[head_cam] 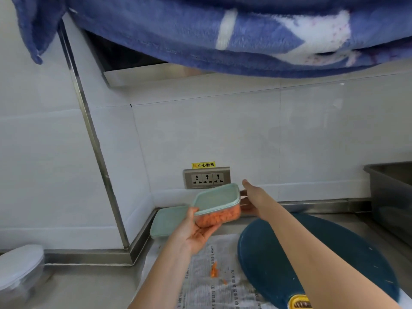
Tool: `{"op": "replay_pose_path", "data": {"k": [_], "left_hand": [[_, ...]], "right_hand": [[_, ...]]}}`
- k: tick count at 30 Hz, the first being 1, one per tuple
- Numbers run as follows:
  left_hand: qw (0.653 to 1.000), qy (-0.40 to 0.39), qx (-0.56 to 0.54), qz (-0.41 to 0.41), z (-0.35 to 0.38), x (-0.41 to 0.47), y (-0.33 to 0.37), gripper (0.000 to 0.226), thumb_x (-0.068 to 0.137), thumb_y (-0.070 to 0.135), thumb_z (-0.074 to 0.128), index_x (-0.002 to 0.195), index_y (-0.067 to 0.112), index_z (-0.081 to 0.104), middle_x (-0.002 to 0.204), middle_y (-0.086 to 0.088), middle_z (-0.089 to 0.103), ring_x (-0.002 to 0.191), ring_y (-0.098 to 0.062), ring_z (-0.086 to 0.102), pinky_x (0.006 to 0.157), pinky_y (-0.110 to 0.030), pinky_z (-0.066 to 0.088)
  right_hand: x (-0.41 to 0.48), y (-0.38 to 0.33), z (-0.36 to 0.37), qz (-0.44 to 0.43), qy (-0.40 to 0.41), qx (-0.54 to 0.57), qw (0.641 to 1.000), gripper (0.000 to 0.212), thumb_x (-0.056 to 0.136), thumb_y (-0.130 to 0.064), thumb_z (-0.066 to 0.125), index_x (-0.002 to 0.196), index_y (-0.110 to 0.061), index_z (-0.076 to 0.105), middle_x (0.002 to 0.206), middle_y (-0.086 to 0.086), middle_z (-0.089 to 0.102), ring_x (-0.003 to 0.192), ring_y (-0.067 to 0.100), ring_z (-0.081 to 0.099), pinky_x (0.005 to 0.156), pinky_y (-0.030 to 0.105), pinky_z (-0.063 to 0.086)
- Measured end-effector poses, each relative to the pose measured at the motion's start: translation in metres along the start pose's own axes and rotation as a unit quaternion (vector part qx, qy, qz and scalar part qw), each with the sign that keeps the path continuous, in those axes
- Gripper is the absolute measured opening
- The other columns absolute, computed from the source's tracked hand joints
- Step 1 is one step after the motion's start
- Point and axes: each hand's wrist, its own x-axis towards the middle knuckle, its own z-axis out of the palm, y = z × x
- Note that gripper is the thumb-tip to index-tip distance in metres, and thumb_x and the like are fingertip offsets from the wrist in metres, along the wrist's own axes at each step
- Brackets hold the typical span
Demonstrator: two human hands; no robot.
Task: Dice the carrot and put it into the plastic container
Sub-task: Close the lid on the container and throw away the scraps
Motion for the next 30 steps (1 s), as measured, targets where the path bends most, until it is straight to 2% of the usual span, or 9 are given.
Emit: {"op": "replay_pose_path", "data": {"k": [5, 8, 11, 13, 20, 23, 25, 27, 30], "left_hand": [[0.998, 0.038, -0.028, -0.045, -0.007, 0.025, -0.023, 0.029, 0.095, 0.022, 0.054, 0.106, -0.005, 0.05, 0.098, -0.028, 0.059, 0.099, -0.04, 0.058, 0.082, -0.05, 0.053], [0.996, 0.057, -0.029, -0.063, -0.01, 0.039, -0.024, 0.039, 0.094, 0.024, 0.057, 0.119, -0.003, 0.047, 0.111, -0.028, 0.057, 0.117, -0.041, 0.053, 0.09, -0.052, 0.049], [0.993, 0.067, -0.032, -0.089, -0.014, 0.047, -0.02, 0.053, 0.092, 0.027, 0.059, 0.132, -0.003, 0.042, 0.13, -0.03, 0.05, 0.121, -0.047, 0.048, 0.061, -0.052, 0.057], [0.992, 0.068, -0.048, -0.096, -0.017, 0.05, -0.018, 0.053, 0.094, 0.026, 0.058, 0.134, -0.003, 0.039, 0.133, -0.032, 0.047, 0.12, -0.053, 0.046, 0.049, -0.056, 0.053], [0.992, 0.084, -0.09, -0.027, -0.017, 0.045, -0.022, 0.043, 0.1, 0.01, 0.042, 0.141, 0.001, 0.033, 0.141, -0.025, 0.041, 0.126, -0.051, 0.039, 0.062, -0.056, 0.05], [0.997, 0.064, -0.031, -0.004, -0.01, 0.041, -0.028, 0.034, 0.098, 0.005, 0.039, 0.131, -0.002, 0.036, 0.127, -0.03, 0.046, 0.117, -0.051, 0.047, 0.077, -0.067, 0.048], [0.998, 0.048, 0.042, -0.014, -0.001, 0.03, -0.035, 0.026, 0.096, 0.007, 0.045, 0.121, 0.0, 0.041, 0.114, -0.028, 0.051, 0.102, -0.042, 0.054, 0.084, -0.055, 0.049], [0.985, 0.035, 0.168, -0.031, 0.011, 0.015, -0.05, 0.024, 0.092, 0.013, 0.053, 0.112, -0.001, 0.05, 0.098, -0.02, 0.053, 0.081, -0.032, 0.052, 0.072, -0.042, 0.048], [0.954, 0.033, 0.297, -0.036, 0.017, -0.002, -0.076, 0.021, 0.088, 0.014, 0.062, 0.1, 0.0, 0.055, 0.086, -0.014, 0.054, 0.074, -0.027, 0.055, 0.067, -0.037, 0.049]], "right_hand": [[0.003, 0.047, -0.021, -0.052, -0.017, -0.343, 0.938, 0.027, 0.094, -0.014, 0.047, 0.105, -0.005, 0.07, 0.108, 0.008, 0.069, 0.096, 0.022, 0.063, 0.077, 0.029, 0.047], [-0.006, 0.066, -0.024, -0.078, -0.064, -0.414, 0.905, 0.022, 0.096, -0.023, 0.049, 0.093, -0.015, 0.069, 0.094, -0.003, 0.065, 0.085, 0.01, 0.058, 0.072, 0.023, 0.041], [-0.017, 0.072, -0.031, -0.096, -0.07, -0.429, 0.896, 0.021, 0.095, -0.029, 0.05, 0.097, -0.018, 0.068, 0.096, -0.006, 0.065, 0.088, 0.009, 0.059, 0.075, 0.023, 0.042], [-0.021, 0.071, -0.046, -0.093, -0.038, -0.425, 0.9, 0.023, 0.094, -0.028, 0.051, 0.098, -0.014, 0.069, 0.098, 0.0, 0.068, 0.089, 0.013, 0.061, 0.073, 0.024, 0.044], [-0.053, 0.084, -0.152, 0.014, 0.213, -0.441, 0.872, 0.043, 0.095, -0.029, 0.05, 0.131, -0.005, 0.049, 0.132, 0.016, 0.05, 0.117, 0.031, 0.05, 0.092, 0.032, 0.042], [-0.076, 0.101, -0.192, 0.109, 0.279, -0.404, 0.864, 0.057, 0.092, -0.039, 0.055, 0.131, 0.001, 0.044, 0.131, 0.023, 0.048, 0.115, 0.038, 0.05, 0.094, 0.039, 0.043], [-0.088, 0.109, -0.208, 0.149, 0.274, -0.322, 0.894, 0.053, 0.091, -0.038, 0.059, 0.124, 0.002, 0.053, 0.121, 0.021, 0.058, 0.105, 0.036, 0.057, 0.088, 0.039, 0.048], [-0.103, 0.112, -0.216, 0.149, 0.25, -0.139, 0.946, 0.036, 0.092, -0.024, 0.061, 0.113, 0.005, 0.056, 0.111, 0.022, 0.061, 0.098, 0.035, 0.06, 0.081, 0.045, 0.051], [-0.119, 0.118, -0.217, 0.168, 0.178, 0.085, 0.966, 0.016, 0.095, -0.005, 0.052, 0.105, 0.007, 0.055, 0.105, 0.021, 0.06, 0.097, 0.036, 0.058, 0.08, 0.045, 0.048]]}}
